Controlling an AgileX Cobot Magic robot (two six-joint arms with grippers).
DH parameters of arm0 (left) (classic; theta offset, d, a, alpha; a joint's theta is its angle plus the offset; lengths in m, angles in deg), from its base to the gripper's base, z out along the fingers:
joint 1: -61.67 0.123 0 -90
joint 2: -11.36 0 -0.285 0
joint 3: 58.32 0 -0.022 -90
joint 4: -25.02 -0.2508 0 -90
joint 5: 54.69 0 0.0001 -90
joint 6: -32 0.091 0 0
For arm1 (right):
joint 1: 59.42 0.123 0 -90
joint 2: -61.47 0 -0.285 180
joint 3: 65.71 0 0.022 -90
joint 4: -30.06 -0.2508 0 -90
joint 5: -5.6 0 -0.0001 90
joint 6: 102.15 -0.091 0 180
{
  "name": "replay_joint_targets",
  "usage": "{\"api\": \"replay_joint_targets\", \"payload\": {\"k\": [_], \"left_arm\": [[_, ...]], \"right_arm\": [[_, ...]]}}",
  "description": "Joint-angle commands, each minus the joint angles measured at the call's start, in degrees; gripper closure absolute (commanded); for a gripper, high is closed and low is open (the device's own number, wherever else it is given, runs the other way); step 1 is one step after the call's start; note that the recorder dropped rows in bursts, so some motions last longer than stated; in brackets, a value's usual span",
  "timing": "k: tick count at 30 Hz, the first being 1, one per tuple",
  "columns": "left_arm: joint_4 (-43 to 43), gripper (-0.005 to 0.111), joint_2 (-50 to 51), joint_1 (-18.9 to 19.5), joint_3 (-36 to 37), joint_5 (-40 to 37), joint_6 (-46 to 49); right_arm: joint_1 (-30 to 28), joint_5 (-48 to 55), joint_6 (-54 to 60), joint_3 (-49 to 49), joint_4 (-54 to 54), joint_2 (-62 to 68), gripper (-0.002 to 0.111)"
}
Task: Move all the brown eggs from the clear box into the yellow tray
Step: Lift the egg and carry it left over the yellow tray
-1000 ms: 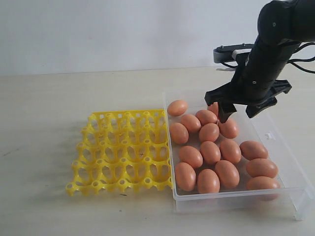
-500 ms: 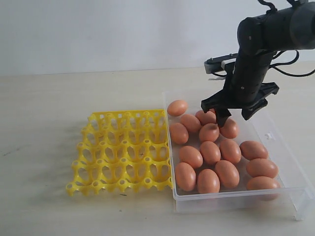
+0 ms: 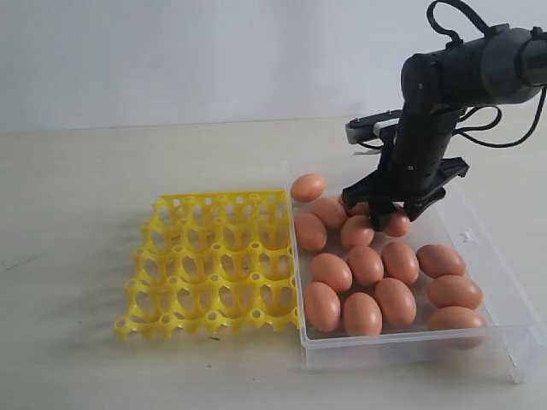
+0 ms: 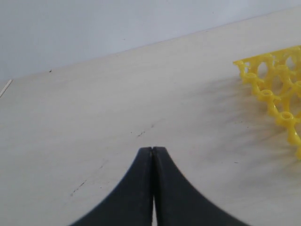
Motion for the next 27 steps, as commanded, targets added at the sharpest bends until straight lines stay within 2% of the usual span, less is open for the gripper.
{"api": "replay_joint_targets", "payload": {"k": [1,2,3,4,5,6,7,12,15,17,19,25,27], "left_arm": [[0.18,0.107,-0.32,-0.04,-0.2,0.43,-0.02],[0.18,0.107,-0.32,-0.04,-0.2,0.43,-0.02],[0.18,0.107,-0.32,-0.04,-0.2,0.43,-0.02],[0.18,0.107,-0.32,-0.04,-0.2,0.43,-0.02],[0.18,0.107,-0.32,-0.04,-0.2,0.43,-0.02],[0.18,0.107,-0.32,-0.04,-0.2,0.43,-0.02],[0.18,0.107,-0.32,-0.04,-0.2,0.43,-0.02],[0.18,0.107,-0.32,-0.04,-0.2,0.43,-0.02],[0.18,0.107,-0.32,-0.04,-0.2,0.43,-0.02],[0.18,0.107,-0.32,-0.04,-0.2,0.43,-0.02],[0.18,0.107,-0.32,-0.04,-0.2,0.43,-0.02],[0.18,0.107,-0.32,-0.04,-0.2,0.43,-0.02],[0.18,0.107,-0.32,-0.04,-0.2,0.43,-0.02]], "right_arm": [[0.05,-0.77,4.2,0.51,-1.53,1.62,0.055],[0.05,-0.77,4.2,0.51,-1.53,2.3,0.055],[0.05,-0.77,4.2,0.51,-1.42,2.44,0.059],[0.05,-1.0,4.2,0.51,-1.42,2.43,0.075],[0.05,-1.12,4.2,0.51,-1.42,2.27,0.085],[0.05,-1.35,4.2,0.51,-1.42,1.34,0.106],[0.05,-1.76,4.2,0.51,-1.53,0.59,0.108],[2.19,-10.33,6.26,0.51,-5.0,-10.38,0.108],[7.32,-22.99,17.18,0.51,-15.17,-14.75,0.108],[11.03,-31.19,22.99,0.51,-20.57,-14.21,0.108],[13.46,-35.33,24.13,0.51,-22.05,-13.0,0.108],[20.46,-46.79,23.58,0.51,-21.59,-6.9,0.108],[22.3,-50.31,20.38,0.51,-18.29,-5.01,0.108]]}}
